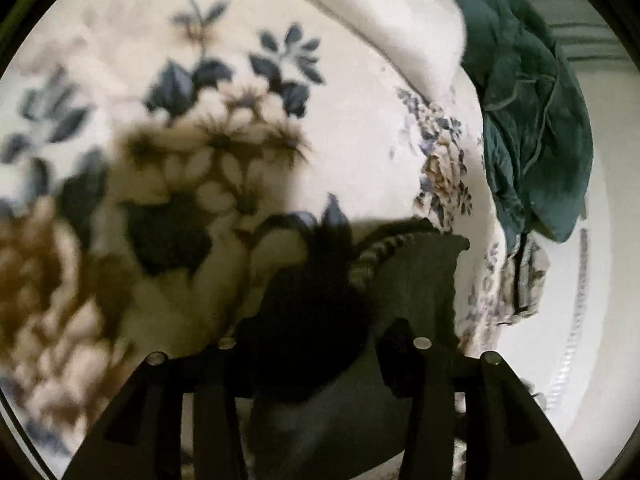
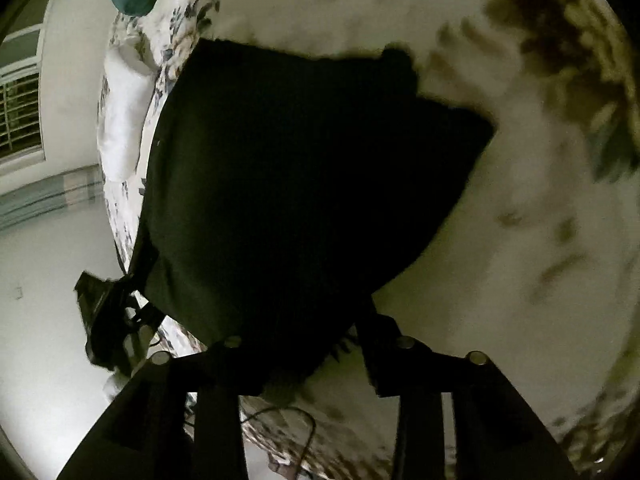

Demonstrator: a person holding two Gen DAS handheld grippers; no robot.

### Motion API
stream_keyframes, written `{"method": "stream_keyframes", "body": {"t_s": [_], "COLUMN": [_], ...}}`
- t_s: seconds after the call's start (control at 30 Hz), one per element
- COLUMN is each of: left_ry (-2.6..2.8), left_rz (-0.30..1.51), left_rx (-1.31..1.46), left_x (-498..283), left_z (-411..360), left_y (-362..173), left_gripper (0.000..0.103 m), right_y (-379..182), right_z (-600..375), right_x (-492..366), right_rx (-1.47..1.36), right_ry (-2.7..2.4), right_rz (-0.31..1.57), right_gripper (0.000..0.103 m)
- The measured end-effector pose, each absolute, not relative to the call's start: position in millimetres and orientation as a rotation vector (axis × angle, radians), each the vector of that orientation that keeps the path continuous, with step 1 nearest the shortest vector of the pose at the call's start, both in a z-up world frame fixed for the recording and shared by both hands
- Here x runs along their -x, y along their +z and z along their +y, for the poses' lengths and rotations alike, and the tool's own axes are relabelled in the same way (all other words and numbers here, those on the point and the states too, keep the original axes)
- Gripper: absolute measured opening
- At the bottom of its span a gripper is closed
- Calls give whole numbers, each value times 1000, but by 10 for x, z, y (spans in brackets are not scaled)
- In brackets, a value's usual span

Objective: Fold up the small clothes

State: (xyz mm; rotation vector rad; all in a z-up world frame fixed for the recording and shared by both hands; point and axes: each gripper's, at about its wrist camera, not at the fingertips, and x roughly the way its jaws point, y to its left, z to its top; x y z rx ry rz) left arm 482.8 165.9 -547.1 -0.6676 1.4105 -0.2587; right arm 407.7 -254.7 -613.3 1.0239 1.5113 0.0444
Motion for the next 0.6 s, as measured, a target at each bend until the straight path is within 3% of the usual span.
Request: {"method": "stream_keyframes", "body": {"t_s": [0.03,0.1,0.17,0.2,0.27,0.43,0.47,0.6], "left_ry": [-231,-178,-116,-79,9,161,150,198], "left_rz": [1395,1368,1348,1354,1390,1524,1502,1547], "left_rx": [636,588,565,550,514,523,542,543], "left_x": [-4701,-4470,-4238,-4124,-3888,-3516,-3522,-3663], "left_z": [1650,1622,1587,1597,1597,1832,1860,1850], "left_y": [-5362,-5196,-5118,-5140,-5318,-6054,-6102,-6203], "left_gripper": [50,72,78,87,96,96,103,103], "right_y": [-6052,-5850,-5633,-5514,-5383,-5235,-5250,-5560], "right_z": [-2606,-2719,-2907,-2942,-2970,-2458,-2240,-1150], "right_x": [-4080,-4092,-4116,-4170,-4334,-5120,-5281,-5857], "right_rx": [-979,-890,-808,-758,-690,-468,-419,-247], "right_ry": [26,10,-5,-3,11,221,288,517], "right_rz": [1511,1505,1492,1483,1479,1487,1498,1589], "right_gripper": [54,55,61,66,67,67,67,67]}}
